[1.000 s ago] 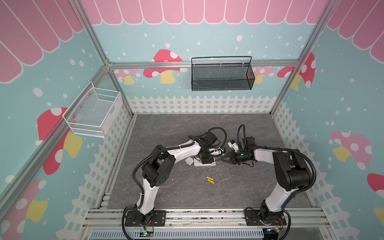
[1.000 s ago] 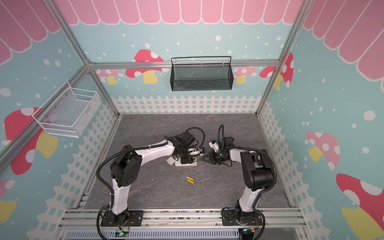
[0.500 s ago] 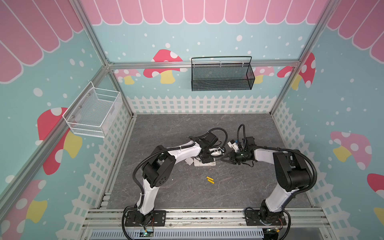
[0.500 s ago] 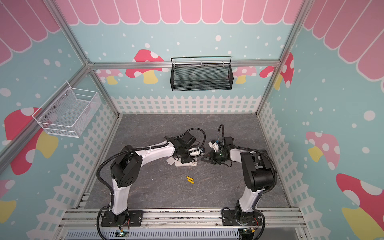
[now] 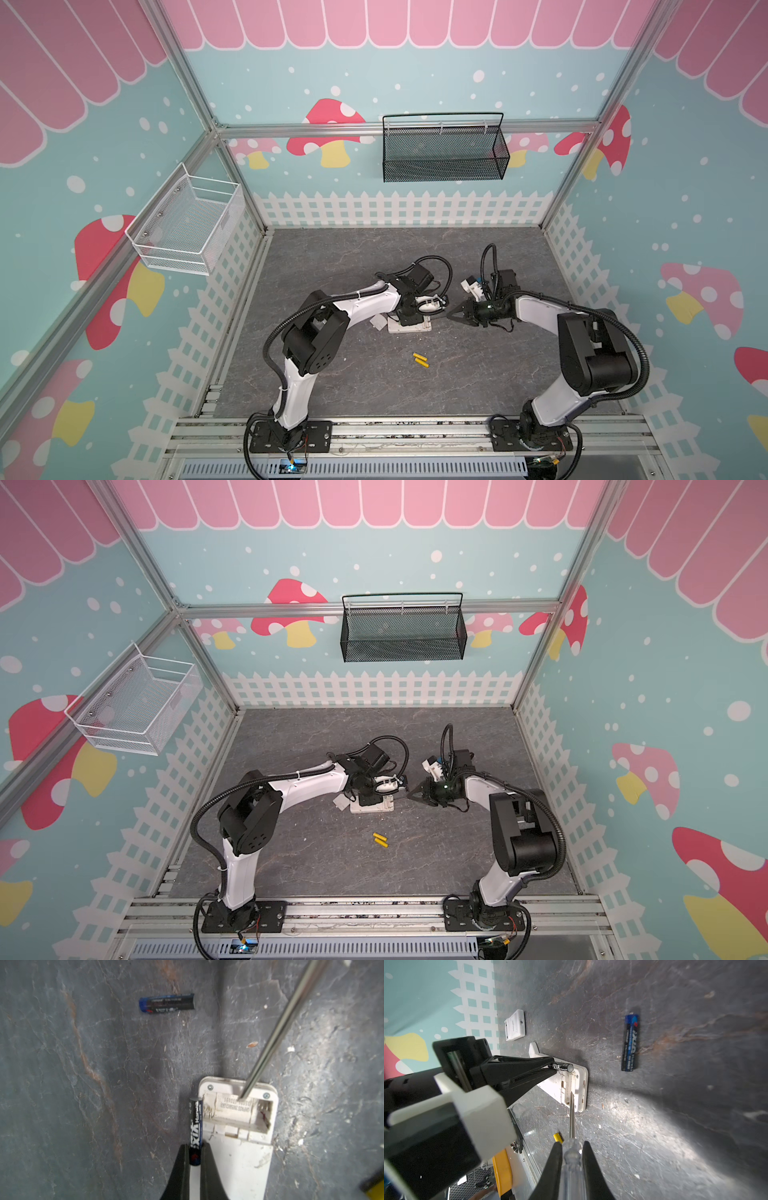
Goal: Unload the batteries from the remote control
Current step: 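Lever the second black battery out of the compartment with the screwdriver, then release the remote with the left gripper and set down the screwdriver with the right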
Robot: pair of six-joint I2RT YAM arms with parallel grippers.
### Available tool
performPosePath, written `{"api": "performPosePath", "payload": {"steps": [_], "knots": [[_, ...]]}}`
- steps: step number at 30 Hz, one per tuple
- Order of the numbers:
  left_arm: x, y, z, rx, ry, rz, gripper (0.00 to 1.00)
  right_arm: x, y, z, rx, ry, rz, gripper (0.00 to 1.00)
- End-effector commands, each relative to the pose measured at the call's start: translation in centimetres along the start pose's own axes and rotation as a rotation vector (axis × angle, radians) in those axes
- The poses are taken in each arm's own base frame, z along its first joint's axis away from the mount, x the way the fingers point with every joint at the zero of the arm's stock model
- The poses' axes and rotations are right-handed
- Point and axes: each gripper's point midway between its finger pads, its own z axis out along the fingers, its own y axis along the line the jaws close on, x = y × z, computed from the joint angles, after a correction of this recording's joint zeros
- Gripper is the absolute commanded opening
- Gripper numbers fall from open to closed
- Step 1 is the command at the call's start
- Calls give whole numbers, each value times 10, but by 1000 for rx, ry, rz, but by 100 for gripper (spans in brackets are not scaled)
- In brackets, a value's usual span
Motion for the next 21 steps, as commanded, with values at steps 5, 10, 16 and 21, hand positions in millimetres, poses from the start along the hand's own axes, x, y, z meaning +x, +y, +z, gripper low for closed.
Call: {"api": "performPosePath", "payload": {"steps": [5,10,16,21], "knots": [[-5,36,-4,-25,-31,-63,6,-29,12,-45,40,-172,-68,0],[-1,42,15,-8,-8,-85,10,-49,7,-79,170,-387,-148,0],[4,28,28,50,-1,-95,15,-65,-3,-107,304,-627,-241,0],[9,19,30,70,13,-82,23,-71,-16,-104,303,-695,-222,0]]}}
